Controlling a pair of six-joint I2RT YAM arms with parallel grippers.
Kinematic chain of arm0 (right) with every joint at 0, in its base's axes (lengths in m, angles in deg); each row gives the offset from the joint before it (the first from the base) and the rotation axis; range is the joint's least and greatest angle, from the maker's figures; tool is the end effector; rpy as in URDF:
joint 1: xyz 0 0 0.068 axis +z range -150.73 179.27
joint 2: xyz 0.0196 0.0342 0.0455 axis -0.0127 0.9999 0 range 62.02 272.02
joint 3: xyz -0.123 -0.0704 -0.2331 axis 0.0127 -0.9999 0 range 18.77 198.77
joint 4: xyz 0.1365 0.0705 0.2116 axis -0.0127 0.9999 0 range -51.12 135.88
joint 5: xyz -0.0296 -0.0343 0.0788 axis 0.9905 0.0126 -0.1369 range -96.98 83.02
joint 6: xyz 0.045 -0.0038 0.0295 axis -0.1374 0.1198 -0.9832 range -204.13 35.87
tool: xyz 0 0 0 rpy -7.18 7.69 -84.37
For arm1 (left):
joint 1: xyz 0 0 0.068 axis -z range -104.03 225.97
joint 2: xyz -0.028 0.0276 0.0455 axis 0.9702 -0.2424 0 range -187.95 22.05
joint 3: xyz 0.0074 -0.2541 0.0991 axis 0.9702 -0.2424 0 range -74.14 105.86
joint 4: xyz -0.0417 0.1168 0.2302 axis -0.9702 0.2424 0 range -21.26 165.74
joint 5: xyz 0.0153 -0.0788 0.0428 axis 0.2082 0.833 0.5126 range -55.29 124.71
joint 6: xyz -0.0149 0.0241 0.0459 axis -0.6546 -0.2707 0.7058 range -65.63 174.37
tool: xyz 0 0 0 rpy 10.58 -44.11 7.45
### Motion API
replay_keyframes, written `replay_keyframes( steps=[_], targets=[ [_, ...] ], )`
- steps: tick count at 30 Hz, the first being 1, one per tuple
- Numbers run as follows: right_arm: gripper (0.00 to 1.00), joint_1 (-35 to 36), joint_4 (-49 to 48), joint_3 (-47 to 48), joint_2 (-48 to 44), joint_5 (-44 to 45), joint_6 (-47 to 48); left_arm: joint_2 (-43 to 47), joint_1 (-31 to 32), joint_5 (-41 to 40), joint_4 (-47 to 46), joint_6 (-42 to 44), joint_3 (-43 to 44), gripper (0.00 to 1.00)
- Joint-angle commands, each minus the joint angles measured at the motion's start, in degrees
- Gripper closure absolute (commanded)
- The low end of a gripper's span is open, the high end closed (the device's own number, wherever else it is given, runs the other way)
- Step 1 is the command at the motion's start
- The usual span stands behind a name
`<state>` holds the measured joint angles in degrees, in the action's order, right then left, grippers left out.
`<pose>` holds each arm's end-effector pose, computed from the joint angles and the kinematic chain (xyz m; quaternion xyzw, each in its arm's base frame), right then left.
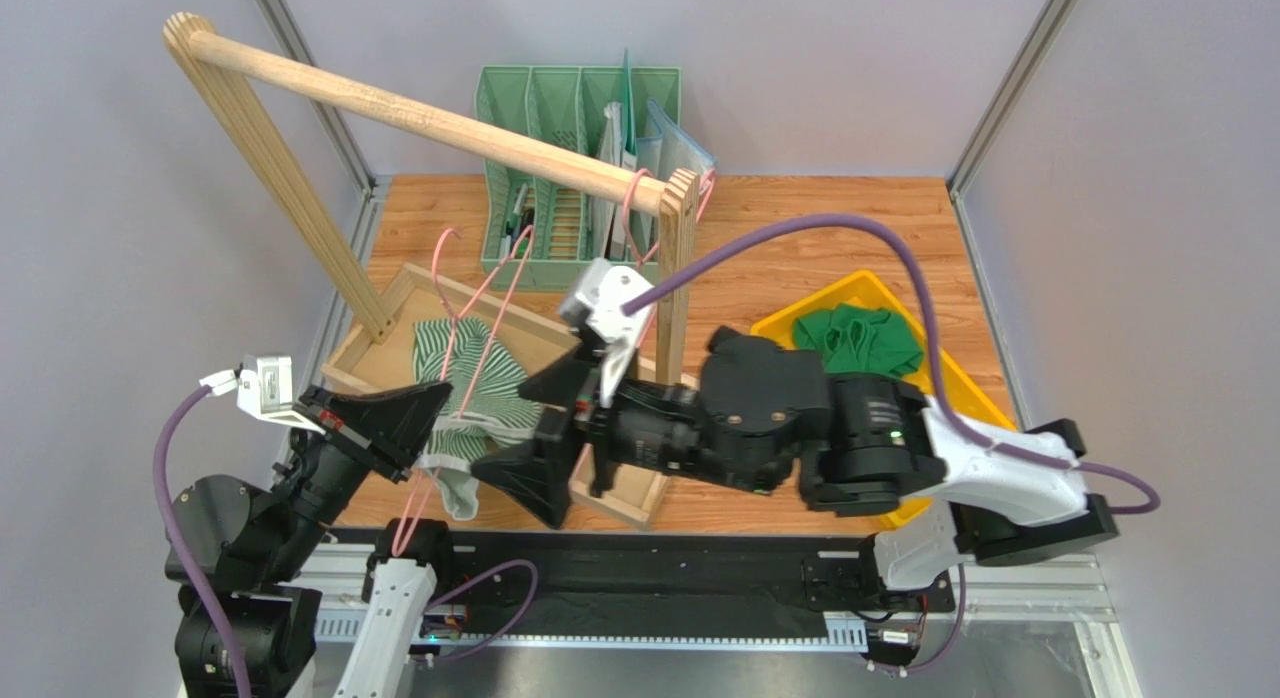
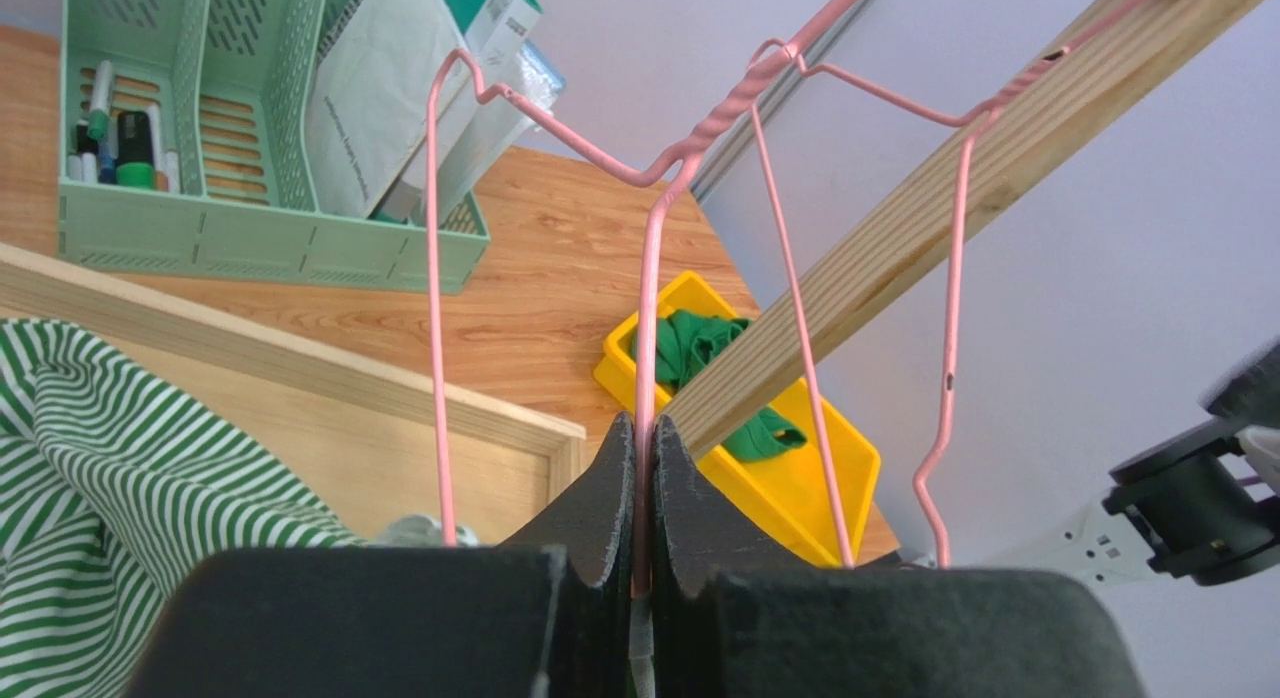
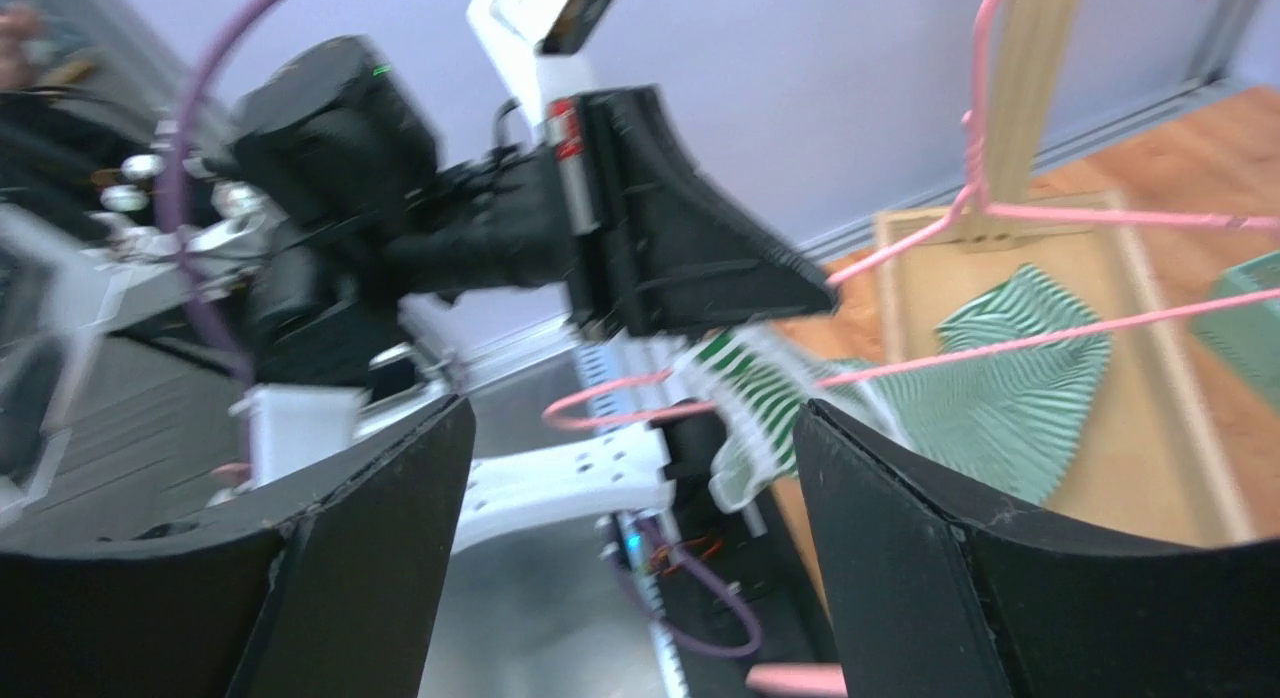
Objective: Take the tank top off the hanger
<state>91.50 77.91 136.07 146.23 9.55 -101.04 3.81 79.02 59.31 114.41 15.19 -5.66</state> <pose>-0.0004 0.2737 0.5490 -0.3729 0.6407 0.4779 0.4711 -0.0149 -0.0141 0.4314 -0.0567 0.6786 -0.3934 0.6177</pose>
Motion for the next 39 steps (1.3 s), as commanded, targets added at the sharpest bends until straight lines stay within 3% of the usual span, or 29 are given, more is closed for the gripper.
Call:
replay_keyframes(
  steps=[1, 9, 27, 32, 36, 39],
  targets=[
    [0.18, -1.1, 0.9, 9.0, 8.5, 11.4, 8.9, 0.0, 0.2, 1.3, 0.6, -0.5, 2.3, 1.0],
    [0.2, -7.1, -2.6, 12.4, 15.0, 9.6, 13.4, -0.6, 0.1, 1.9, 2.8, 0.3, 4.7, 1.0],
    [0.48, -11.8, -15.6, 1.3, 11.3, 5.5, 15.4, -3.6, 0.1, 6.2, 0.4, -0.2, 5.7, 1.0],
    [0.73, -12.1, -17.3, 1.4, 11.9, 6.3, 16.5, -4.9, 0.1, 6.9, -0.4, 0.6, 6.9, 1.0],
    [1.0, -13.0, -17.4, 2.9, 13.0, 8.2, 16.0, -6.5, 0.2, 7.1, -0.5, 1.7, 8.1, 1.0],
    [1.0, -13.9, -17.7, 2.9, 13.2, 9.0, 15.2, -7.0, 0.2, 6.1, -0.5, 2.8, 8.7, 0.93]
  ],
)
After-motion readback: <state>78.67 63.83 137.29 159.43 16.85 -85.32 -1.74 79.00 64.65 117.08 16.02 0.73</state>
